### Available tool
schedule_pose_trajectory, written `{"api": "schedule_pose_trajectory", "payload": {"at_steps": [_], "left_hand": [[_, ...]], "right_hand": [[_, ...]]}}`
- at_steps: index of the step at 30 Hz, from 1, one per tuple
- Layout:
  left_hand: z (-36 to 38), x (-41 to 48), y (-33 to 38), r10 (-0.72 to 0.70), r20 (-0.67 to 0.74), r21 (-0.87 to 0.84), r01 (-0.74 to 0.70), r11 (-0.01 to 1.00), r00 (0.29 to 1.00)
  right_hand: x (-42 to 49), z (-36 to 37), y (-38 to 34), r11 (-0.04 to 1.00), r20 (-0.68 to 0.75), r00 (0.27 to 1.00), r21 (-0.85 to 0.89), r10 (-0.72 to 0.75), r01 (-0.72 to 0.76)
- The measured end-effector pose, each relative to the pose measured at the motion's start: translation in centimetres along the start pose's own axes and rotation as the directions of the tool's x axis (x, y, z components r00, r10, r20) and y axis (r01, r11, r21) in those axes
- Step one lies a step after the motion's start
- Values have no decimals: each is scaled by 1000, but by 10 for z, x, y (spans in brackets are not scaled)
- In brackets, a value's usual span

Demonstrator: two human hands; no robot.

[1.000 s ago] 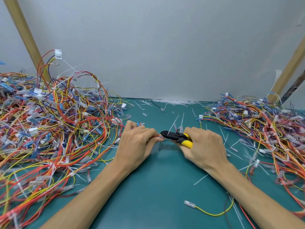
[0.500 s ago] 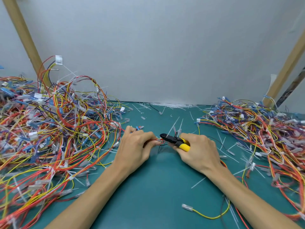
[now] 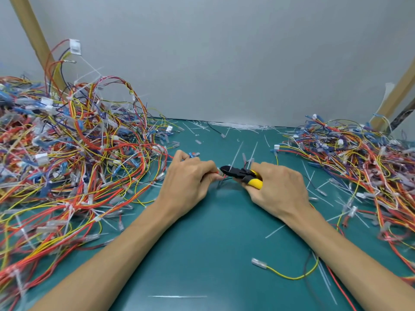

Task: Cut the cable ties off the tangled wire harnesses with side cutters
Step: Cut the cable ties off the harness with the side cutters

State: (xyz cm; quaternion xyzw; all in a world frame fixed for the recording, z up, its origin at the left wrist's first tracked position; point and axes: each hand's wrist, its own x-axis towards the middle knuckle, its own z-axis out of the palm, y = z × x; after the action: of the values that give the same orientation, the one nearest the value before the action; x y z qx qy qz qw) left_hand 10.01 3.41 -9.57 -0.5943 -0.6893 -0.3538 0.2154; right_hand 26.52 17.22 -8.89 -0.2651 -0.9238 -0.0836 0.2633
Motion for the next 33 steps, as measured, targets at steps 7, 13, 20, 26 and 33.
{"api": "schedule_pose_trajectory", "payload": {"at_steps": [7, 13, 20, 26, 33], "left_hand": [[-2, 2, 4, -12, 5, -17, 12, 1000, 1000], [1, 2, 2, -17, 30, -16, 18, 1000, 999], [1, 0, 2, -41, 40, -21, 42, 999, 998], [-1, 1, 4, -33, 40, -1, 33, 999, 999], [-1, 0, 5, -29, 58, 8, 28, 1000, 998]], "right_hand": [[0, -6, -1, 1000, -6, 1000, 5, 3, -3], [1, -4, 2, 999, -17, 999, 8, -45, 45], [0, -1, 2, 999, 0, 999, 13, -43, 43], [-3, -2, 0, 1000, 30, 1000, 18, -7, 7], [-1, 1, 3, 999, 92, 995, 26, 34, -36]]}}
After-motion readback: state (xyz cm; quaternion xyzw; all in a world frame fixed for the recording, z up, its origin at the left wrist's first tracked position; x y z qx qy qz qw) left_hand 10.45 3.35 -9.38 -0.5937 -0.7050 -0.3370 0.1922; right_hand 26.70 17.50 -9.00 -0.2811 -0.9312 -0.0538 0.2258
